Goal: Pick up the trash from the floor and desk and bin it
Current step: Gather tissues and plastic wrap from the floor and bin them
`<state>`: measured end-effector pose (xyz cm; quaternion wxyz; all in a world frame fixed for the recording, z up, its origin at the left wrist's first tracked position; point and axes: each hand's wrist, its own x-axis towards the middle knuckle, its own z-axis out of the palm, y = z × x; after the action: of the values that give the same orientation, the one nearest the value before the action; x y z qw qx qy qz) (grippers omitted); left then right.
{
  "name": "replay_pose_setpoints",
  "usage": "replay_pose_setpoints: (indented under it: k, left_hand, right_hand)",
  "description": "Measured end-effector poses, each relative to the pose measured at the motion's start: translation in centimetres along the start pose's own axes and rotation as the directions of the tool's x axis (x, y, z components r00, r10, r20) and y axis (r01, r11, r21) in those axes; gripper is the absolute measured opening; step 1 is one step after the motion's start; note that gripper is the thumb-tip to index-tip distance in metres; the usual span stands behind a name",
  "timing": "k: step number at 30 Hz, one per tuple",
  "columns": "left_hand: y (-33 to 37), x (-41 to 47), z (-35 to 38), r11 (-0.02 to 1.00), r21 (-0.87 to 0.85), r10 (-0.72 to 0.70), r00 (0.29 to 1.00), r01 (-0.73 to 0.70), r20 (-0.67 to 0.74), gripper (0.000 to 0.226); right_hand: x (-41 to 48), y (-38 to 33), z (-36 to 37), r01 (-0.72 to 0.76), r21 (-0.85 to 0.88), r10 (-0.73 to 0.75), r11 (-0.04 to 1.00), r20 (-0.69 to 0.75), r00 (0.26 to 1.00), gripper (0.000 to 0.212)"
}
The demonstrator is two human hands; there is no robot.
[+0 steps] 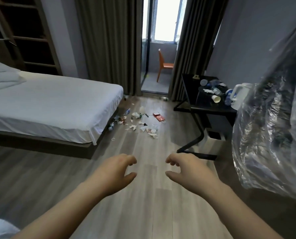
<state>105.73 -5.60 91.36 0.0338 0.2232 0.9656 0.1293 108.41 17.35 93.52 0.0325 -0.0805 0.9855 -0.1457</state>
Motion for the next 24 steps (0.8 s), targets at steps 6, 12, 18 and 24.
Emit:
replay_pose_setpoints:
  k: [6, 12, 18, 24]
  left_hand:
    - [-7.2, 10.5, -2.0, 1.000, -0.006, 0.008, 1.000, -0.008, 0.010, 0.037]
    - [-12.6, 20.2, -3.5, 0.999, -0.025, 0.033, 0.999, -0.032, 0.036, 0.037]
    - [-15.7, 30.0, -3.1, 0.998, -0.053, 0.047, 0.996, -0.043, 0.074, 0.037]
    - [-17.7, 41.5, -2.6, 1.000, -0.013, 0.024, 0.995, -0.022, 0.094, 0.037]
  right_hand:
    - [12.3, 0.2, 0.0, -0.059, -0.001, 0.059, 0.998, 0.015, 0.998, 0.038]
    - [22.2, 1.5, 0.4, -0.138, 0.020, 0.137, 0.990, 0.044, 0.990, 0.039]
    - [31.3, 5.0, 0.2, -0.182, 0.034, 0.180, 0.983, 0.061, 0.982, 0.043]
    - [42.4, 10.5, -0.2, -0.157, 0.044, 0.154, 0.987, 0.058, 0.986, 0.043]
